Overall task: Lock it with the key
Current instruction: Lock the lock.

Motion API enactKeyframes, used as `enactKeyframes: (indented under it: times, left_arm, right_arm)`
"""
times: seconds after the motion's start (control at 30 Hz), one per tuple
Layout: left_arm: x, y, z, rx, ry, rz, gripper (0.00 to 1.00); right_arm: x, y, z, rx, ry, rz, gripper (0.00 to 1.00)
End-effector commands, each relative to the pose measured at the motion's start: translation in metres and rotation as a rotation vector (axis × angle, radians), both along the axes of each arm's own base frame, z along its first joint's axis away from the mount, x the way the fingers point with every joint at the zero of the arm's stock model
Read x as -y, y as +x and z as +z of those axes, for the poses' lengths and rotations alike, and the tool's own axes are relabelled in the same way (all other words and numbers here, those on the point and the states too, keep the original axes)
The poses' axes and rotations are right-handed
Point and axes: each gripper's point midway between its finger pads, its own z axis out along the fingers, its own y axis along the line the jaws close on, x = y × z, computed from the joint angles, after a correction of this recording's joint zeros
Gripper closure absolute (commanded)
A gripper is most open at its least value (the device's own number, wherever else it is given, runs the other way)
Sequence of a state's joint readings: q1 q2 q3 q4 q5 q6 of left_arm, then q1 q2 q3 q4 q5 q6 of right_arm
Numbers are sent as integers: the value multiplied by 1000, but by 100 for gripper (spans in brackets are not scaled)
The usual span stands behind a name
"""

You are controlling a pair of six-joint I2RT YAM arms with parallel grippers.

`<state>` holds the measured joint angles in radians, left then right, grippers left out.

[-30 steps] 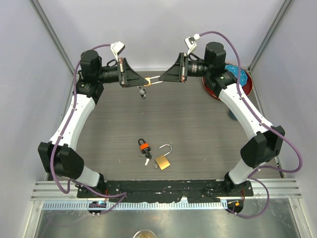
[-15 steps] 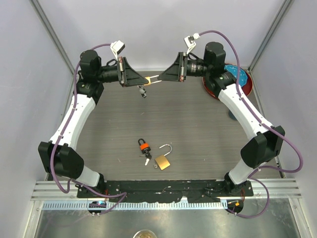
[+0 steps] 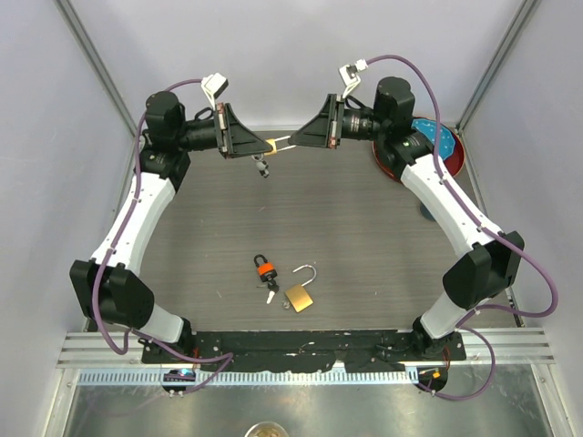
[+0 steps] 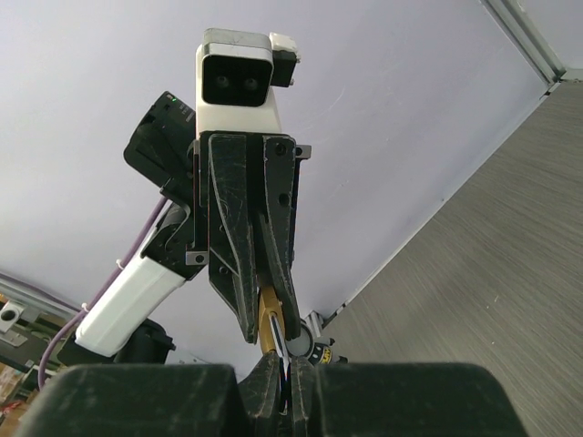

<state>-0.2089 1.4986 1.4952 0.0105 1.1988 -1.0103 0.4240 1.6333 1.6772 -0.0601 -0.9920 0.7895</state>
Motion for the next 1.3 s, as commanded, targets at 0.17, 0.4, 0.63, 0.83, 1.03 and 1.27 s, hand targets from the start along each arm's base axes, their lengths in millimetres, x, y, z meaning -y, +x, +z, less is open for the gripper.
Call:
enactKeyframes:
  times: [0.17, 0.4, 0.63, 0.83, 1.03, 1.27]
  left_arm:
    - [23, 0, 14, 74, -14, 35, 100]
    - [22, 1, 7, 80, 22, 47, 100]
    - [3, 0, -1, 116, 80, 115, 72]
    - [-14, -2, -2, 132, 97, 134, 47]
    - [-27, -12, 1, 180, 122, 100, 35]
    - [-25, -31, -7, 177, 113, 0, 30]
  right_arm:
    - [-45, -47, 26, 79, 63, 145, 98]
    - [-43, -44, 42, 94, 102, 118, 98]
    - [-27, -35, 47, 104, 103, 89, 99]
    - [-18, -36, 43, 119, 70, 132, 98]
    - [-17, -41, 25, 83, -1, 186, 98]
    - [-13, -45, 1, 86, -90, 240, 98]
